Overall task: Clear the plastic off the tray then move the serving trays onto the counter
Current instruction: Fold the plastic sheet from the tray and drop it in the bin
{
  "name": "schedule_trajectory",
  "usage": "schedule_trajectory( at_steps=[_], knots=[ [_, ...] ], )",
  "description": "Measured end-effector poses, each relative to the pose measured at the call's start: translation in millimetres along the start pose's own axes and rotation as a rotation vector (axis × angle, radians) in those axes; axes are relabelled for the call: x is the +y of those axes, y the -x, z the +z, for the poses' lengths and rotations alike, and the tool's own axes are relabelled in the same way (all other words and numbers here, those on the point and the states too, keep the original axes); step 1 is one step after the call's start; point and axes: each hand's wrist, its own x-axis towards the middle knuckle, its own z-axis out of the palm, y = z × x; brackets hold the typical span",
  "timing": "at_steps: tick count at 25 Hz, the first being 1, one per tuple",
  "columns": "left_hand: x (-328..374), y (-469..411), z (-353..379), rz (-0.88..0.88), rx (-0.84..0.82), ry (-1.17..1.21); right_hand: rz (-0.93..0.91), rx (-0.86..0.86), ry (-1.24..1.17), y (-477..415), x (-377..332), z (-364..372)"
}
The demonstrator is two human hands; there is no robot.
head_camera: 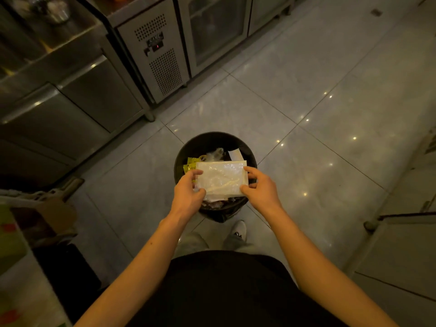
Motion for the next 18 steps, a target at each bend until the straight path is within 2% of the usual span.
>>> schedule_trajectory(
  at_steps=[6,12,18],
  knots=[
    [9,-37,-1,-0.018,-0.016,-0.099,0.002,-0.034,0.063,-37,-12,-2],
    [15,-75,-21,0.003,-0.090,-0.104,0.002,0.029,0.122,-55,-32,13],
    [11,-90,-29,0.036,-0.112,-0.151,0.076,0.055,0.143,-66,-40,29]
  ],
)
